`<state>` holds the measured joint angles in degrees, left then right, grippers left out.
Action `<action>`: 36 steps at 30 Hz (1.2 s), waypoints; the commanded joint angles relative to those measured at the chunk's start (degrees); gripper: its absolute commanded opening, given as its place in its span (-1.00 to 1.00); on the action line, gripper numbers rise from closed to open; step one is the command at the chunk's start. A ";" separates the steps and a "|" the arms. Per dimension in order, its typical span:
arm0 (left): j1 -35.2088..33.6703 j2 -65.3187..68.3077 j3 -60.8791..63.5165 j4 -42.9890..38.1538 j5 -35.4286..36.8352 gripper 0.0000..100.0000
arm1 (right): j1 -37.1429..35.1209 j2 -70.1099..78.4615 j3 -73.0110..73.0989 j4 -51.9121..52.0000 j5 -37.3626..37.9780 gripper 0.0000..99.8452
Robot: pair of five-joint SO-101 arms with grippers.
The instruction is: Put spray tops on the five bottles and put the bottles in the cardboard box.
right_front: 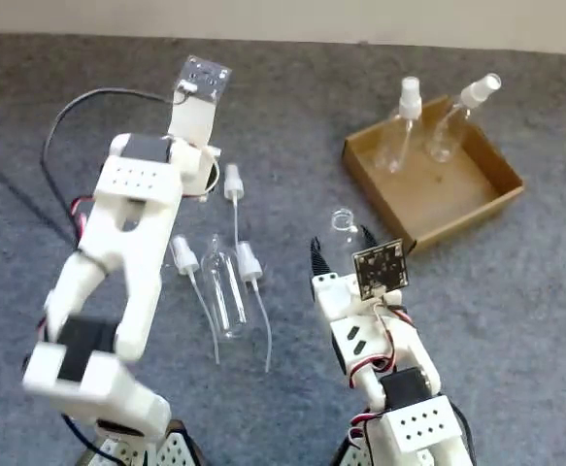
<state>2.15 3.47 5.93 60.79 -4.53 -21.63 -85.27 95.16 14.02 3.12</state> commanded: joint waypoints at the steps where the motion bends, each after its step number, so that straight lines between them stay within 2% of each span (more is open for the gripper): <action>1: 1.10 12.26 -17.45 5.54 3.87 -0.98 | 0.92 -0.92 -0.57 -1.63 0.09 -0.66; 11: 1.10 40.40 -57.80 22.24 15.82 -0.98 | 0.84 -0.92 2.51 -1.63 0.09 -0.66; 13: 1.36 44.79 -64.84 24.70 16.79 -0.91 | 0.84 -0.92 2.77 -1.63 0.09 -0.66; 17: 3.21 52.18 -77.14 30.59 22.07 -0.65 | 0.84 -0.92 2.77 -1.63 0.09 -0.66; 20: 4.26 56.40 -85.14 33.49 25.67 -0.58 | 0.84 -0.92 2.77 -1.63 0.09 -0.66; 28: 4.44 66.95 -93.85 34.90 26.02 -0.58 | 0.84 -0.92 2.95 -1.63 0.09 -0.66; 36: 4.35 68.44 -95.52 37.54 26.11 -0.58 | 0.84 -0.92 2.95 -1.63 0.09 -0.66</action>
<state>5.85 72.92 -86.64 97.71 20.79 -21.45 -85.27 95.87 14.02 3.12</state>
